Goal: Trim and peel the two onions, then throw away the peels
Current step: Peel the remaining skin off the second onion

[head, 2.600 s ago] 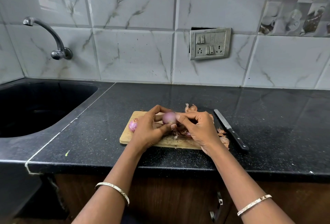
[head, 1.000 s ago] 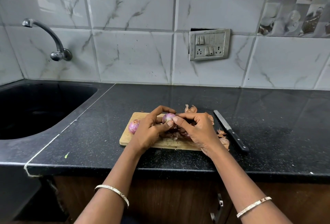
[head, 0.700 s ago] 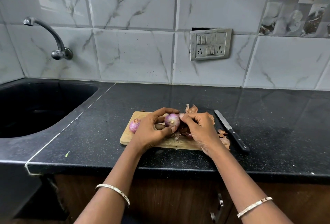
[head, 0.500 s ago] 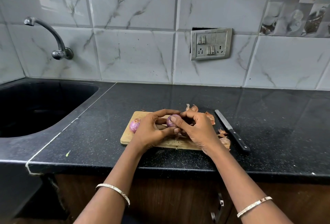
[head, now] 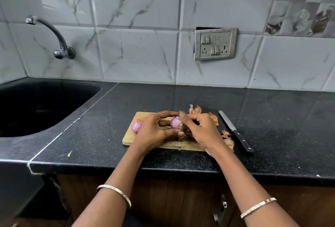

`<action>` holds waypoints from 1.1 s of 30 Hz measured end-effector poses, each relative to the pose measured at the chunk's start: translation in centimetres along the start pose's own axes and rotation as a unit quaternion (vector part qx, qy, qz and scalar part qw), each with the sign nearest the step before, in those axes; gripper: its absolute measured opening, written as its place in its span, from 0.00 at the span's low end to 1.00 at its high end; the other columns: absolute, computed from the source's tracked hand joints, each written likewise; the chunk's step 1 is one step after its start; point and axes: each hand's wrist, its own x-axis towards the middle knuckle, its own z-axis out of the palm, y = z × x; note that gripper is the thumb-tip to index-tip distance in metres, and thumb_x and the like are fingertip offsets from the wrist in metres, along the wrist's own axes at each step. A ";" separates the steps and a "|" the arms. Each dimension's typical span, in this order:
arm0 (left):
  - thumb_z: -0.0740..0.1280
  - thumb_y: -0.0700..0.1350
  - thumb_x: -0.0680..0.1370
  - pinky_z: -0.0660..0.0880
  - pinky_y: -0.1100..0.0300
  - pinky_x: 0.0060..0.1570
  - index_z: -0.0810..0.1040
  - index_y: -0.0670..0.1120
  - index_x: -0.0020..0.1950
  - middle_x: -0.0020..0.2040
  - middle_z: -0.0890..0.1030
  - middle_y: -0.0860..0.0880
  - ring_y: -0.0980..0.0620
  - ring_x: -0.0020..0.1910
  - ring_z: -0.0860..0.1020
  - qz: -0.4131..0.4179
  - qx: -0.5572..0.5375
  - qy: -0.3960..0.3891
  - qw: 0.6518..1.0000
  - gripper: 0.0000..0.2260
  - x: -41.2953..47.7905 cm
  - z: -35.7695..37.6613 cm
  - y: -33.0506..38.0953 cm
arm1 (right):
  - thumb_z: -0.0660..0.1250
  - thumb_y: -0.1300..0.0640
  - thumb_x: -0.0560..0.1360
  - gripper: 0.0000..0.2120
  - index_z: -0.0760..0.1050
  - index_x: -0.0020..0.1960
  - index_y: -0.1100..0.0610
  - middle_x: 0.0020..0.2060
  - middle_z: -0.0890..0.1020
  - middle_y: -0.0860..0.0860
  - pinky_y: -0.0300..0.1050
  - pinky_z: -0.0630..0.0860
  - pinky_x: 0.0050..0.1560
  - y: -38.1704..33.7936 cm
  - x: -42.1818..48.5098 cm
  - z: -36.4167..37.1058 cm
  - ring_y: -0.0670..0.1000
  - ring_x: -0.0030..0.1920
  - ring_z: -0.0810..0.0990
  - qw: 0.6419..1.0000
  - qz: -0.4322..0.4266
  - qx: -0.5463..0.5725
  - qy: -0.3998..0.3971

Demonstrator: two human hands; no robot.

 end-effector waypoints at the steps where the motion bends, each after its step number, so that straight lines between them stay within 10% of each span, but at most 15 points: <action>1: 0.80 0.33 0.68 0.82 0.58 0.53 0.83 0.48 0.59 0.47 0.88 0.47 0.50 0.49 0.86 0.006 0.009 -0.001 1.000 0.22 0.0 0.0 0.0 | 0.70 0.39 0.75 0.19 0.83 0.37 0.53 0.28 0.81 0.45 0.43 0.71 0.37 -0.2 -0.1 0.1 0.43 0.32 0.78 1.000 -0.016 -0.025 -0.009; 15: 0.82 0.33 0.63 0.82 0.59 0.53 0.82 0.45 0.61 0.50 0.87 0.48 0.52 0.49 0.86 -0.008 0.035 -0.002 0.999 0.28 0.1 0.0 -0.2 | 0.65 0.42 0.79 0.27 0.75 0.26 0.56 0.22 0.74 0.46 0.44 0.68 0.36 0.6 0.4 0.3 0.46 0.27 0.71 0.997 -0.034 -0.062 0.036; 22: 0.79 0.32 0.69 0.78 0.69 0.47 0.82 0.46 0.62 0.46 0.88 0.48 0.55 0.48 0.86 -0.003 0.024 0.000 1.000 0.24 0.1 0.0 0.1 | 0.67 0.34 0.75 0.20 0.86 0.43 0.50 0.36 0.84 0.48 0.49 0.74 0.43 0.5 0.1 0.5 0.49 0.41 0.80 0.992 -0.051 -0.111 -0.012; 28: 0.78 0.32 0.69 0.82 0.56 0.54 0.81 0.48 0.63 0.47 0.88 0.45 0.49 0.49 0.86 -0.026 -0.010 -0.024 0.999 0.25 0.2 0.2 -0.2 | 0.64 0.48 0.82 0.28 0.66 0.25 0.55 0.16 0.68 0.42 0.37 0.60 0.31 0.6 0.4 0.3 0.43 0.22 0.66 0.996 -0.003 -0.075 0.042; 33: 0.77 0.36 0.72 0.81 0.50 0.59 0.80 0.46 0.66 0.47 0.87 0.43 0.47 0.50 0.86 -0.027 -0.033 -0.015 0.999 0.23 0.5 -0.1 -0.7 | 0.65 0.38 0.77 0.20 0.86 0.44 0.52 0.32 0.83 0.47 0.44 0.69 0.40 0.1 0.0 0.1 0.42 0.35 0.76 0.998 -0.024 -0.051 -0.019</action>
